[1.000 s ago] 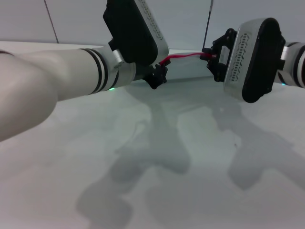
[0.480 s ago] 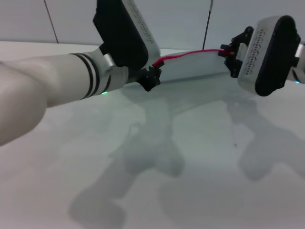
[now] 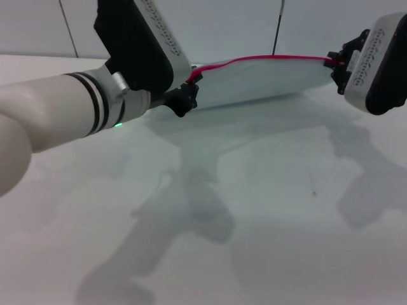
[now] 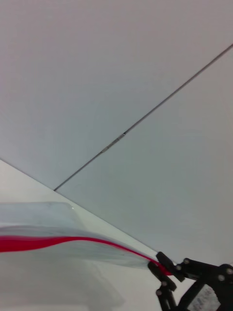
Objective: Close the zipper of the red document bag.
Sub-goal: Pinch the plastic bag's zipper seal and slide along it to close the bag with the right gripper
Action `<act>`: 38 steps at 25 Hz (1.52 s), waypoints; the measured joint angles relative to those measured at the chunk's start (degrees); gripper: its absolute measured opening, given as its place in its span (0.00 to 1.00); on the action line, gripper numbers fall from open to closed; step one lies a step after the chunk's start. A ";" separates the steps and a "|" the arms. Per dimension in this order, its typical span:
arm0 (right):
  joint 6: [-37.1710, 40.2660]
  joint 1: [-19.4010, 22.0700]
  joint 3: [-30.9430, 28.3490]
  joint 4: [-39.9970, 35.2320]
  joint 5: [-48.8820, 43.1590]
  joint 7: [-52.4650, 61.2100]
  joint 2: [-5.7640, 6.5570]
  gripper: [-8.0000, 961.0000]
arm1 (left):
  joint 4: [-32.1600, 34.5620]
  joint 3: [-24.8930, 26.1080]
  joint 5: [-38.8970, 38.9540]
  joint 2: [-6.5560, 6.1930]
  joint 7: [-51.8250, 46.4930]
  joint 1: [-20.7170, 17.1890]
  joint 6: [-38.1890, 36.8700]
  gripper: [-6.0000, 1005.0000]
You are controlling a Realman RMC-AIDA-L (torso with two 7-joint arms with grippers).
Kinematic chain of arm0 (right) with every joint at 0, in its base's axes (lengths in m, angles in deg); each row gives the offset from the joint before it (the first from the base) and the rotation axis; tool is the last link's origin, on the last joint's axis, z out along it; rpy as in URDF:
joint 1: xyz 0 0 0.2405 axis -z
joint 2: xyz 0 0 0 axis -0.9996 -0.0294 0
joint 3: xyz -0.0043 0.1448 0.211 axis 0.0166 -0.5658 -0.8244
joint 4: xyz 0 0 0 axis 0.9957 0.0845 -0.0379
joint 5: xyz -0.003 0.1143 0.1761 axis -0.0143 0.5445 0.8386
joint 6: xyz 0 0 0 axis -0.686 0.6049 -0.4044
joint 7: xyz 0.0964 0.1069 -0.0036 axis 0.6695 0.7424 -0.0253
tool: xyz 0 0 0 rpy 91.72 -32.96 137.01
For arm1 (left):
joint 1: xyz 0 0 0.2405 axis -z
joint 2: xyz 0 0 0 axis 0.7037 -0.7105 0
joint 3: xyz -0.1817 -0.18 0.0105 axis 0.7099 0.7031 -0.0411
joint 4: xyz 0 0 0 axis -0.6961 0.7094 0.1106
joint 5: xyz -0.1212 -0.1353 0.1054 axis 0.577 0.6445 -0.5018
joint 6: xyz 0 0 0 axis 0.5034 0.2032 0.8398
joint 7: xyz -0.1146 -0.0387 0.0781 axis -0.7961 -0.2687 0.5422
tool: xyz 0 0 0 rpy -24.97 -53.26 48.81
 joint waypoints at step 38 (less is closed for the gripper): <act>-3.65 -0.11 -1.61 2.78 -1.68 0.15 -0.15 0.15 | -0.60 1.10 -0.16 0.05 -0.06 -0.74 2.22 0.07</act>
